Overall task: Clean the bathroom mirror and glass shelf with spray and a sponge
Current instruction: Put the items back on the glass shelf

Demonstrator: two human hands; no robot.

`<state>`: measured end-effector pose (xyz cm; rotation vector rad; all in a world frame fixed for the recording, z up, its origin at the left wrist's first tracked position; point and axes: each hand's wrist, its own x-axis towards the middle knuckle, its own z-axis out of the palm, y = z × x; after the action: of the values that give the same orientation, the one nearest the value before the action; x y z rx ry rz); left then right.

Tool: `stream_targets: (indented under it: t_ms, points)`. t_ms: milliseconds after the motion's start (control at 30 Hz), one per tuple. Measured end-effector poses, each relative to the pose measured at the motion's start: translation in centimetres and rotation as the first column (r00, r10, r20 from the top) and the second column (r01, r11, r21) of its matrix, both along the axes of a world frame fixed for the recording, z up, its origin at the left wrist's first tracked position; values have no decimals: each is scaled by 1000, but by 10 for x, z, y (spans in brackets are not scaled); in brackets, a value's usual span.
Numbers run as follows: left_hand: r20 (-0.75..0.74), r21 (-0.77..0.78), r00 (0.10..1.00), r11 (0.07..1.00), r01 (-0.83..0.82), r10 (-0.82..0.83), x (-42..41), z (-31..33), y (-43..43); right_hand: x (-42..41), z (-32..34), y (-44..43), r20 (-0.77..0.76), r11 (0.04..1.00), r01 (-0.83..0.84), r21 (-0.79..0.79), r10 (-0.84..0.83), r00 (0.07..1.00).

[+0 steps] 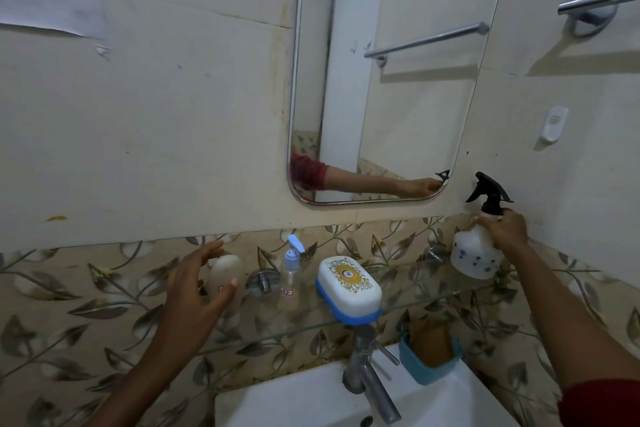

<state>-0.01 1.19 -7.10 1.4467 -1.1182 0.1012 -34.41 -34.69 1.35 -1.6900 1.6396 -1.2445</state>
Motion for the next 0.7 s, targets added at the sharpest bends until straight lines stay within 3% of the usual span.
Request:
stream_targets:
  t_ms: [100,133,200,267,300,367,433,533,633,700]
  points:
    - [5,6,1000,1000,2,-2,1,-1,3,14,0,48,87,952,259,-162,-248,965]
    - [-6,15,1000,1000,12,-12,0,-1,5,27,-3,72,150,946,219,-238,-187,971]
    - [-11,70,1000,997,27,-27,1,-4,4,56,-20,127,147,948,-177,-264,221,964]
    - [-7,151,1000,988,11,-10,3,-11,5,84,-49,178,-55,792,-591,-150,591,805]
    - [-13,181,1000,983,1,2,4,-13,5,96,-65,196,-186,727,-675,-124,651,736]
    - [-32,207,999,978,2,5,5,-14,5,113,-90,208,-376,724,-658,-208,562,737]
    - [-33,212,999,977,-3,11,4,-12,6,120,-100,207,-424,757,-600,-260,468,775]
    - [-57,208,998,978,-6,18,8,-10,5,126,-94,207,-411,805,-520,-285,387,825]
    - [-72,194,997,981,-6,20,9,-12,5,140,-91,224,-406,776,-428,-464,243,881]
    - [-62,189,998,982,-11,23,6,-13,5,157,-86,243,-246,766,-430,-478,353,903]
